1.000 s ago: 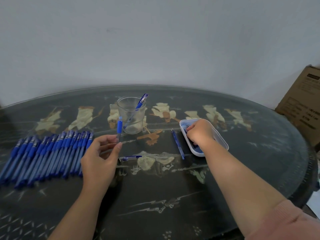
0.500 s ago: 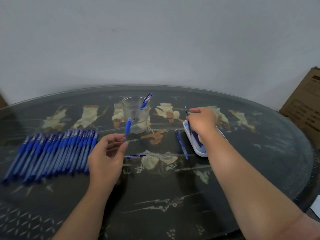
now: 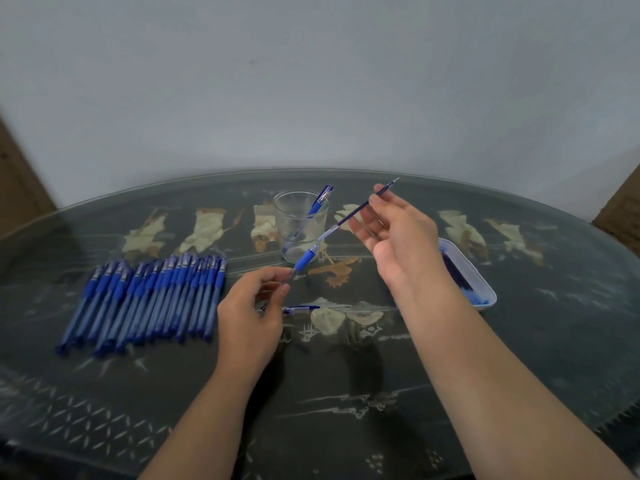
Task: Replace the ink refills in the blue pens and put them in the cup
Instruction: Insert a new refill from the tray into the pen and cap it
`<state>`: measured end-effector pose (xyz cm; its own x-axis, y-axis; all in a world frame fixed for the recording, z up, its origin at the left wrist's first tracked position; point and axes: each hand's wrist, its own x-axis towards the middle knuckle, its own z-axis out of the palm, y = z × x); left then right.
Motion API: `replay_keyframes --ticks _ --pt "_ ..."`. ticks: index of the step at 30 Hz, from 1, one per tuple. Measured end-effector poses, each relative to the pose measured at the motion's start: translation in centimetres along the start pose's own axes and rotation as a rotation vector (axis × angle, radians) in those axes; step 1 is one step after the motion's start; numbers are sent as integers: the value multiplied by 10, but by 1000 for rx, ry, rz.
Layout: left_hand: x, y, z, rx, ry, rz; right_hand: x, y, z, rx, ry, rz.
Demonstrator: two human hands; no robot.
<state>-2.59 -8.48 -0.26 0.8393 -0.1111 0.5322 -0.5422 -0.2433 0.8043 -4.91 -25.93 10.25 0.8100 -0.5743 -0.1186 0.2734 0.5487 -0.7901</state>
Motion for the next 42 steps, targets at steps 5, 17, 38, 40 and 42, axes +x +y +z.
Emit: replay_keyframes --ticks 5,17,38,40,42 --pt "-1 1 -1 4 -8 -3 0 1 -1 -57 15 -27" --pt "0 0 -1 10 -15 -10 -7 8 4 -314 -32 -265" --pt "2 1 -8 -107 129 -175 -23 63 -1 -1103 -386 -304" --pt "2 -1 -9 -117 150 -183 -23 74 -7 -1392 -476 -320" --pt "2 -2 -9 -126 164 -192 -24 85 -11 -1636 -547 -334"
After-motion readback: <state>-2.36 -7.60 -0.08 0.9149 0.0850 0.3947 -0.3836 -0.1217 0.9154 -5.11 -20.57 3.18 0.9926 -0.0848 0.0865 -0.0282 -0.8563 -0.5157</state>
